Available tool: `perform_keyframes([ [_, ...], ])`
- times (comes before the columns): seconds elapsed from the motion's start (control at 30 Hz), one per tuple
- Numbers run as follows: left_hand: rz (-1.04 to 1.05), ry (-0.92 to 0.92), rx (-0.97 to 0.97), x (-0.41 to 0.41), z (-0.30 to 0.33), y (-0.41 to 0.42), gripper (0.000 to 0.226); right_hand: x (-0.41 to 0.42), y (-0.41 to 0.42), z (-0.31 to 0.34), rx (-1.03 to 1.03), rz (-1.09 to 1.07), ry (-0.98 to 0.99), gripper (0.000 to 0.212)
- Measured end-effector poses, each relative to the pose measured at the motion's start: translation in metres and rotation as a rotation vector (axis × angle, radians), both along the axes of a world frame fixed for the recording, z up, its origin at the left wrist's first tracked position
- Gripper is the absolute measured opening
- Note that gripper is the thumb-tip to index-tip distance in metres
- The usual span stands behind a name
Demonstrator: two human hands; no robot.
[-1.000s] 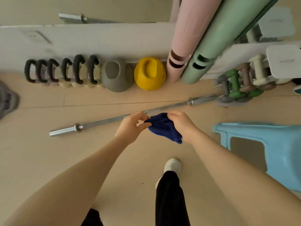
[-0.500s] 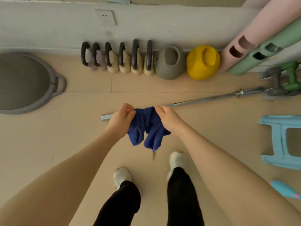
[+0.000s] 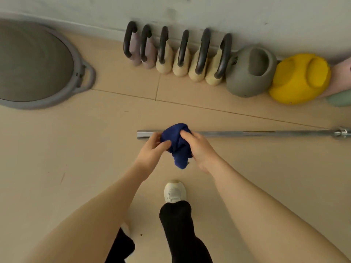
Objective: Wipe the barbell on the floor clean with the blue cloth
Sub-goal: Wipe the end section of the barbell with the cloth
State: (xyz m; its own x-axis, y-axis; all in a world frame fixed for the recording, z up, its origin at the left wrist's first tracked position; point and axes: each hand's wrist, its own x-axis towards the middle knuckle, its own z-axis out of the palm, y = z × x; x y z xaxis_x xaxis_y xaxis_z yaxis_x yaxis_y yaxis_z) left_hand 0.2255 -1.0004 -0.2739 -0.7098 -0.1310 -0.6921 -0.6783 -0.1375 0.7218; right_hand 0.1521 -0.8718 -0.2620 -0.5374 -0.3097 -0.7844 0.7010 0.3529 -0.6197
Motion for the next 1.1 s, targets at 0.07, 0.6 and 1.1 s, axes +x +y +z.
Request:
perform_keyframes([
  [0.07, -0.173, -0.046, -0.026, 0.005, -0.037, -0.017, 0.051, 0.000, -0.013, -0.039, 0.040, -0.054, 0.004, 0.019],
  [0.6, -0.333, 0.095, -0.528, -0.014, -0.267, -0.161, 0.039, -0.051, -0.109, -0.228, 0.107, -0.234, 0.111, 0.029],
  [1.1, -0.884, 0.110, -0.836, -0.014, -0.307, -0.168, 0.046, 0.044, -0.157, -0.271, 0.608, 0.869, 0.668, 0.033],
])
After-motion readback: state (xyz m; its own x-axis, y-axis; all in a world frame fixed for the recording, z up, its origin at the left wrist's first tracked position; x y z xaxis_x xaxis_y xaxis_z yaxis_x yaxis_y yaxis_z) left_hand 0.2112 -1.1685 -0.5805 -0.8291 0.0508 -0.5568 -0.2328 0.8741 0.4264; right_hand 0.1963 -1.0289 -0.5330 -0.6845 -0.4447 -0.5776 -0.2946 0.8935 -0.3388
